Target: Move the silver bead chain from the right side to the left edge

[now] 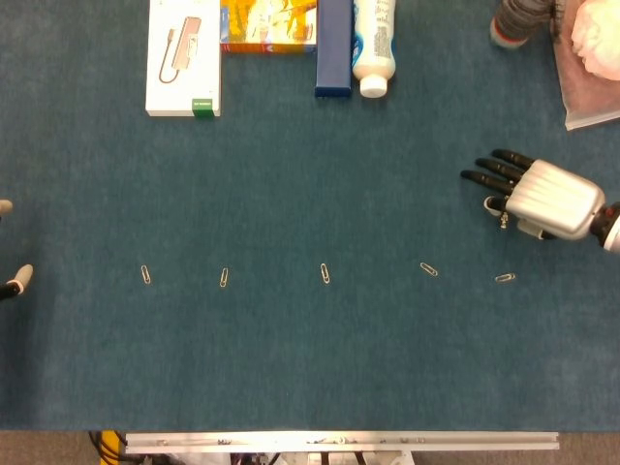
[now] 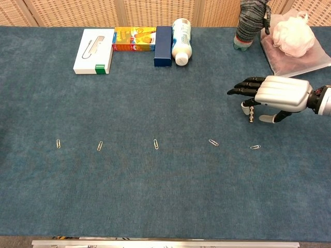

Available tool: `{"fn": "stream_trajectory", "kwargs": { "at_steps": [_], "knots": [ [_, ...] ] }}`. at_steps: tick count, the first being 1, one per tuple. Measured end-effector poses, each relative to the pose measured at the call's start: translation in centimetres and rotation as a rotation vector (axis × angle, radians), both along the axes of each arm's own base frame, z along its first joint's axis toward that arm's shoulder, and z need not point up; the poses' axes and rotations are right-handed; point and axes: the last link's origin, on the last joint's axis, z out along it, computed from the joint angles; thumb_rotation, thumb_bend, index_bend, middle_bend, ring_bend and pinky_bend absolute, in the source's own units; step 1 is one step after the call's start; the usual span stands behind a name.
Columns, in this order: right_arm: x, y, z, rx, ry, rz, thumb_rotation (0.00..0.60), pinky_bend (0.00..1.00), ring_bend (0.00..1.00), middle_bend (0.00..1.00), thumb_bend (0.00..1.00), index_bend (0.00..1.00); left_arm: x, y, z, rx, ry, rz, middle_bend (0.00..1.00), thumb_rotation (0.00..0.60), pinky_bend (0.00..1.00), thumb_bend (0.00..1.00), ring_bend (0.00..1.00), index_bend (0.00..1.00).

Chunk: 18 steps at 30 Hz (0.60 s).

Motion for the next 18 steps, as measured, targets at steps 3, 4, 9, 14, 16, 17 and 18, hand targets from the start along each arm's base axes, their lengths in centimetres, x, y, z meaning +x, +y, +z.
{"fn": "stream_trajectory", "kwargs": {
  "at_steps": [3, 4, 9, 14, 16, 17, 18],
  "knots": [
    [0.09, 0.02, -0.2, 0.005, 0.0, 0.005, 0.6, 0.1, 0.0, 0.06, 0.32, 0.43, 0.02, -0.02, 0.0, 0.001, -0.001, 0.001, 0.33, 0.6, 0.32, 0.18, 0.21, 0.25],
    [0.12, 0.02, -0.24, 0.006, -0.001, 0.006, 0.6, 0.1, 0.0, 0.06, 0.32, 0.43, 0.02, -0.04, 0.0, 0.001, -0.001, 0.001, 0.33, 0.6, 0.32, 0.18, 0.21, 0.25],
    [0.3, -0.03, -0.35, 0.001, -0.012, 0.011, 0.6, 0.1, 0.0, 0.06, 0.29, 0.43, 0.0, -0.12, -0.03, 0.0, -0.002, 0.003, 0.34, 0.6, 0.32, 0.18, 0.21, 0.25],
    [0.33, -0.14, -0.37, -0.007, -0.009, 0.013, 0.6, 0.1, 0.0, 0.05, 0.26, 0.43, 0.0, -0.18, -0.05, 0.001, -0.003, 0.004, 0.34, 0.6, 0.32, 0.18, 0.21, 0.25],
    [0.31, -0.17, -0.4, -0.009, -0.005, 0.013, 0.6, 0.1, 0.0, 0.05, 0.26, 0.43, -0.01, -0.2, -0.06, 0.001, -0.003, 0.003, 0.34, 0.6, 0.32, 0.18, 0.21, 0.25],
    [0.31, -0.16, -0.42, -0.009, -0.004, 0.013, 0.6, 0.1, 0.0, 0.05, 0.25, 0.43, -0.02, -0.21, -0.06, 0.001, -0.003, 0.003, 0.34, 0.6, 0.32, 0.18, 0.22, 0.25],
    [0.31, -0.16, -0.45, -0.008, -0.003, 0.012, 0.6, 0.1, 0.0, 0.04, 0.25, 0.43, -0.03, -0.21, -0.07, 0.001, -0.003, 0.004, 0.34, 0.6, 0.32, 0.18, 0.22, 0.25]
  ]
}}
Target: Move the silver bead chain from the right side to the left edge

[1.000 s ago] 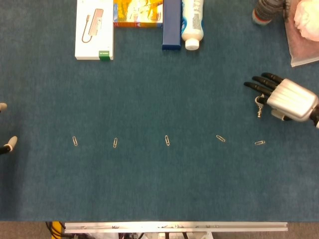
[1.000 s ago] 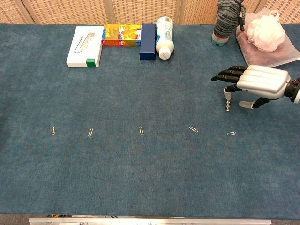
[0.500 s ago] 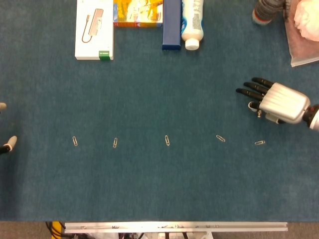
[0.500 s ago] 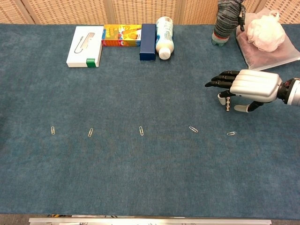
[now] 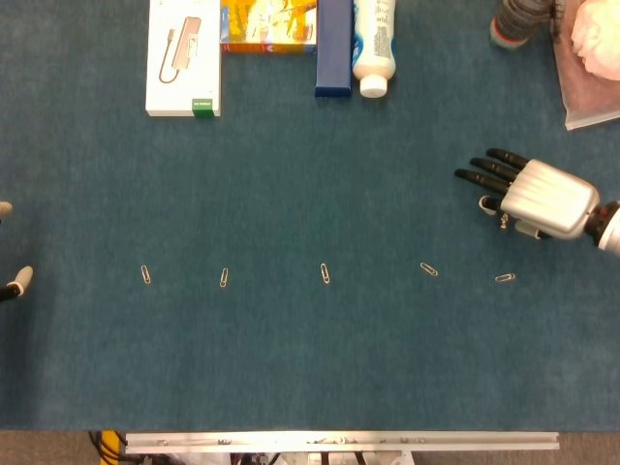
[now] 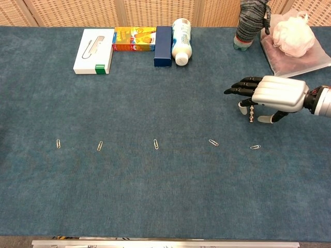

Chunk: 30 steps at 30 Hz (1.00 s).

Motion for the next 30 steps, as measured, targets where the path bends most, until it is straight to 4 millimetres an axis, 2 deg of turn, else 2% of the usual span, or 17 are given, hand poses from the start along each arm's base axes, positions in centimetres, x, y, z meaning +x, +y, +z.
{"fn": "stream_trajectory", "kwargs": {
  "at_steps": [18, 30],
  "knots": [
    [0.2, -0.1, -0.8, 0.006, 0.012, -0.003, 0.6, 0.1, 0.0, 0.04, 0.23, 0.43, -0.3, -0.2, 0.1, 0.004, -0.005, 0.007, 0.34, 0.6, 0.33, 0.18, 0.22, 0.25],
    [0.4, -0.1, -1.2, 0.007, 0.011, -0.003, 0.6, 0.1, 0.0, 0.04, 0.23, 0.51, -0.4, -0.3, 0.1, 0.006, -0.006, 0.009, 0.35, 0.6, 0.35, 0.18, 0.22, 0.25]
  ]
}}
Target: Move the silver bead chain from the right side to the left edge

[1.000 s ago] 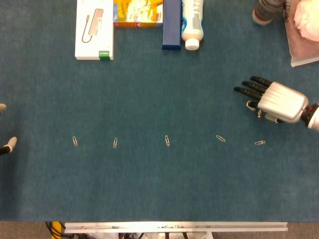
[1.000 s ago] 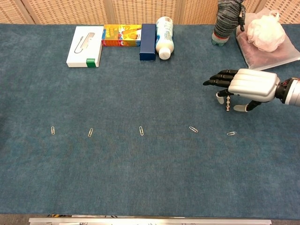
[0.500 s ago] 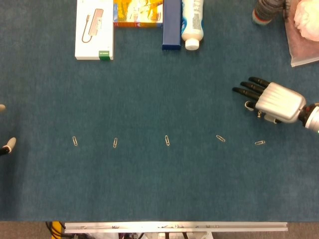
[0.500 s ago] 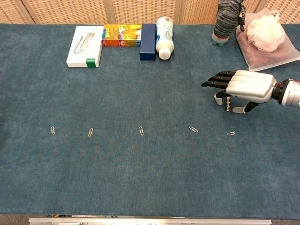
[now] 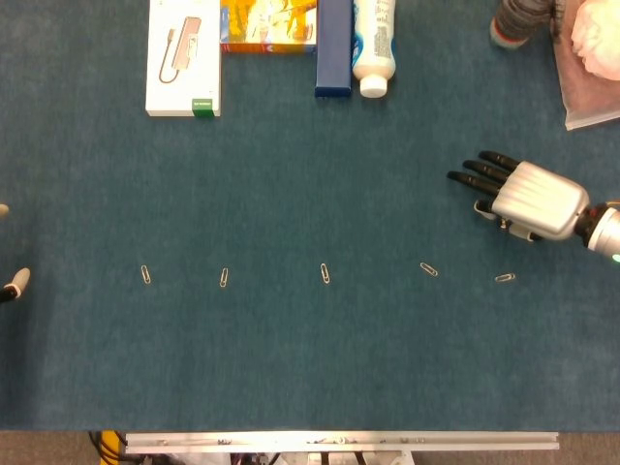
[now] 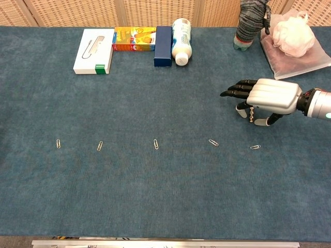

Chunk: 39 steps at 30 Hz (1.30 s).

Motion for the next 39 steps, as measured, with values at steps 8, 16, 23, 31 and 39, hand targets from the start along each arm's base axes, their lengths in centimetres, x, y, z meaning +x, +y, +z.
{"fn": "stream_trajectory", "kwargs": {
  "at_steps": [8, 16, 23, 31, 39],
  "knots": [
    [-0.09, -0.12, -0.12, -0.007, 0.006, -0.005, 0.6, 0.1, 0.0, 0.04, 0.23, 0.53, -0.08, -0.07, -0.03, 0.001, -0.002, 0.001, 0.35, 0.6, 0.35, 0.18, 0.22, 0.25],
    [-0.14, -0.3, -0.3, -0.01, 0.009, -0.014, 0.6, 0.1, 0.0, 0.04, 0.23, 0.54, -0.14, -0.04, -0.02, 0.0, -0.004, 0.002, 0.35, 0.6, 0.35, 0.18, 0.22, 0.25],
    [-0.09, -0.35, -0.45, -0.008, 0.008, -0.016, 0.6, 0.1, 0.0, 0.04, 0.25, 0.56, -0.18, -0.05, 0.0, 0.0, -0.003, 0.002, 0.35, 0.6, 0.35, 0.18, 0.22, 0.25],
    [0.03, -0.47, -0.6, -0.009, 0.006, -0.019, 0.6, 0.1, 0.0, 0.04, 0.29, 0.61, -0.24, -0.08, 0.08, -0.001, -0.004, 0.003, 0.35, 0.6, 0.35, 0.18, 0.22, 0.25],
    [0.15, -0.55, -0.53, -0.012, -0.006, -0.024, 0.6, 0.1, 0.0, 0.04, 0.3, 0.64, -0.32, -0.1, 0.02, -0.001, -0.005, 0.006, 0.35, 0.6, 0.36, 0.18, 0.22, 0.25]
  ]
}}
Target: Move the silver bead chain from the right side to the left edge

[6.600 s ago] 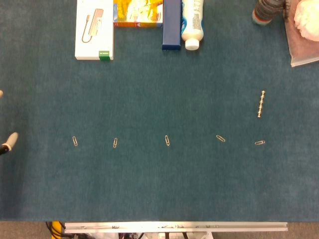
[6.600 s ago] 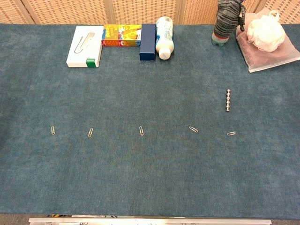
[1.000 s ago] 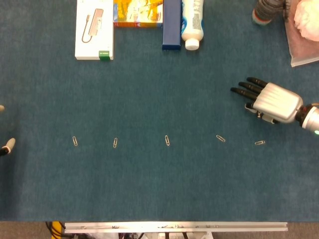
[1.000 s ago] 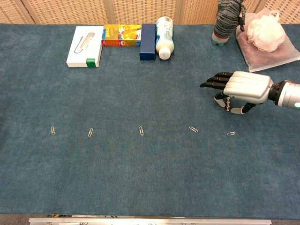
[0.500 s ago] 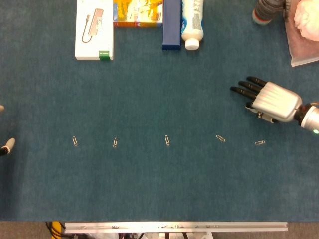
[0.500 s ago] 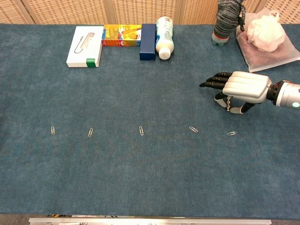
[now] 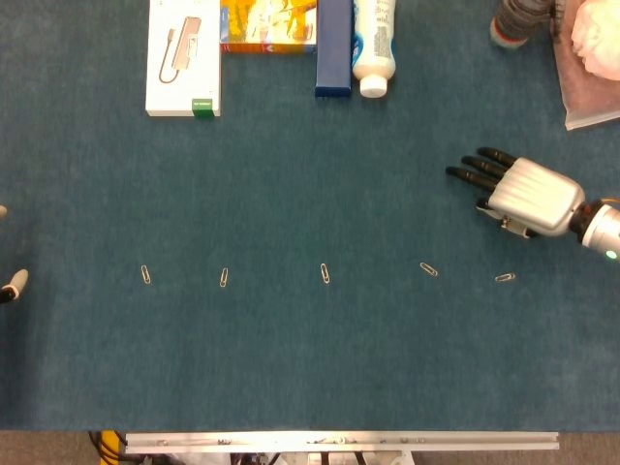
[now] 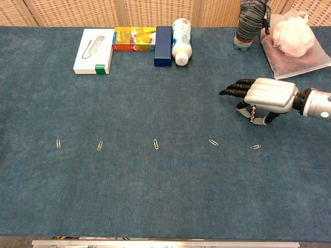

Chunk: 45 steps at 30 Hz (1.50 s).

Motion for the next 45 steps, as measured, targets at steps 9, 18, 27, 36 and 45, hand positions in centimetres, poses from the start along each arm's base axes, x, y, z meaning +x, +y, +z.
{"fn": "stream_trajectory", "kwargs": {
  "at_steps": [9, 18, 27, 36, 45],
  "knots": [
    [0.3, 0.0, 1.1, -0.024, -0.05, -0.004, 0.6, 0.1, 0.0, 0.05, 0.3, 0.65, 0.0, 0.1, 0.0, -0.001, -0.001, -0.003, 0.35, 0.6, 0.36, 0.18, 0.22, 0.25],
    [0.7, 0.7, 2.7, -0.051, -0.113, -0.005, 0.6, 0.1, 0.0, 0.05, 0.3, 0.65, 0.4, 0.2, -0.1, -0.003, -0.002, -0.016, 0.35, 0.6, 0.36, 0.18, 0.22, 0.25],
    [0.8, 2.4, 3.6, -0.045, -0.183, -0.048, 0.6, 0.1, 0.0, 0.05, 0.3, 0.65, 0.9, 0.1, 0.0, 0.0, 0.008, -0.024, 0.35, 0.6, 0.36, 0.18, 0.22, 0.25],
    [1.3, 5.1, 3.8, 0.024, -0.285, -0.112, 0.6, 0.1, 0.0, 0.05, 0.3, 0.65, 1.5, -0.3, 0.2, 0.004, 0.02, -0.034, 0.35, 0.6, 0.36, 0.18, 0.22, 0.25],
    [0.9, 8.3, 4.1, 0.102, -0.345, -0.195, 0.6, 0.1, 0.0, 0.05, 0.3, 0.65, 1.7, -0.7, 0.5, 0.015, 0.027, -0.036, 0.35, 0.6, 0.36, 0.18, 0.22, 0.25]
  ]
}}
